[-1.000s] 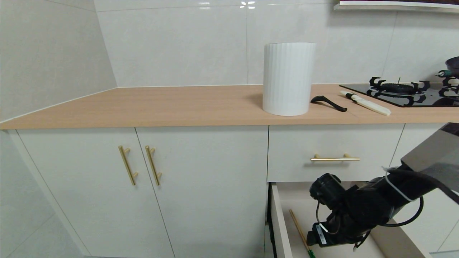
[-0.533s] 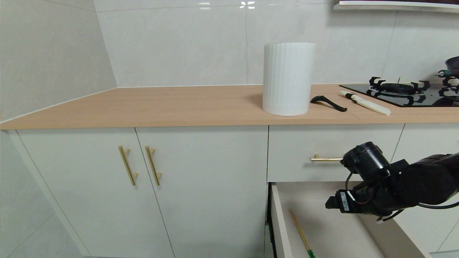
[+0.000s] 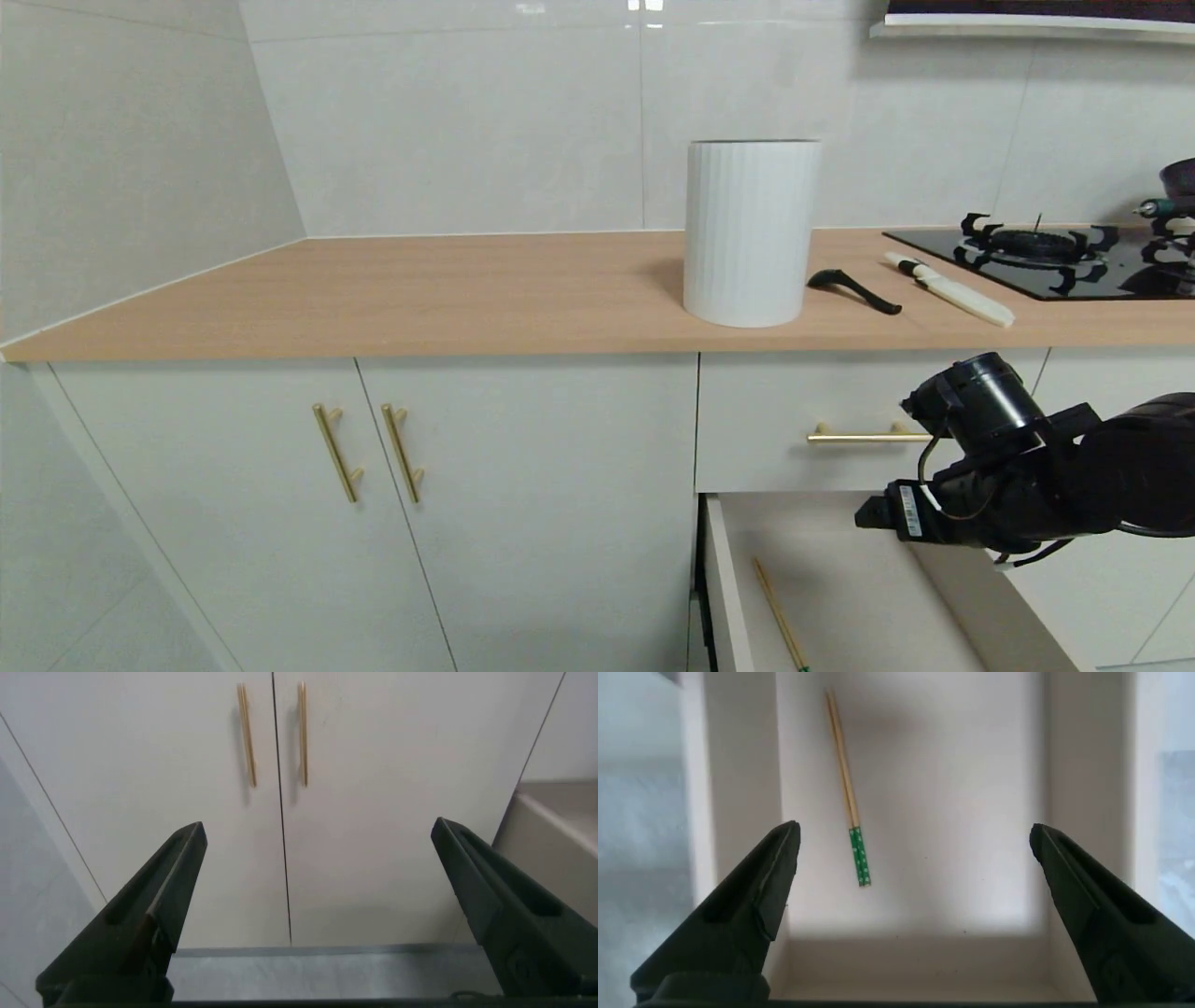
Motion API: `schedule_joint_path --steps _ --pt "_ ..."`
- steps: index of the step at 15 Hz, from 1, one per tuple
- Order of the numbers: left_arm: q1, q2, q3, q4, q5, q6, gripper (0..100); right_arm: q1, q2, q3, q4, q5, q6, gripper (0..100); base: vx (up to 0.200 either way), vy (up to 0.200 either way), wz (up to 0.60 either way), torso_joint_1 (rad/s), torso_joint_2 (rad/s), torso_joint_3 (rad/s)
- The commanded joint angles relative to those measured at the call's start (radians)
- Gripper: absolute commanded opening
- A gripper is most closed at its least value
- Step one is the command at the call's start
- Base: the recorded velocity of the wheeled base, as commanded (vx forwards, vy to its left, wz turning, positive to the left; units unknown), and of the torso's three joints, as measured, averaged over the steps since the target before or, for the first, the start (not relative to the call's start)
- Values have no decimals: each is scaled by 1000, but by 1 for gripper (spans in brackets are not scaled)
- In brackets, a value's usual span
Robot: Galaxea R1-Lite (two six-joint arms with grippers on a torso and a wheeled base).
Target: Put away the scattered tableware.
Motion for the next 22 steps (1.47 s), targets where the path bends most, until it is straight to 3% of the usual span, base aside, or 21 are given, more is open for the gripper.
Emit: schedule_joint_path --steps 1,15,20,22 --pt "0 0 0 0 0 0 100 1 -3 0 0 1 0 100 0 0 0 178 -554 -295" --pt "0 0 0 0 0 0 100 11 -7 2 -35 -10 -2 100 0 0 0 174 -439 -257" --pt "0 0 0 0 0 0 100 -114 72 -120 -282 13 -157 100 0 0 0 7 -14 -7" --pt "0 0 0 0 0 0 100 -175 146 -218 -317 94 -223 100 0 0 0 0 0 0"
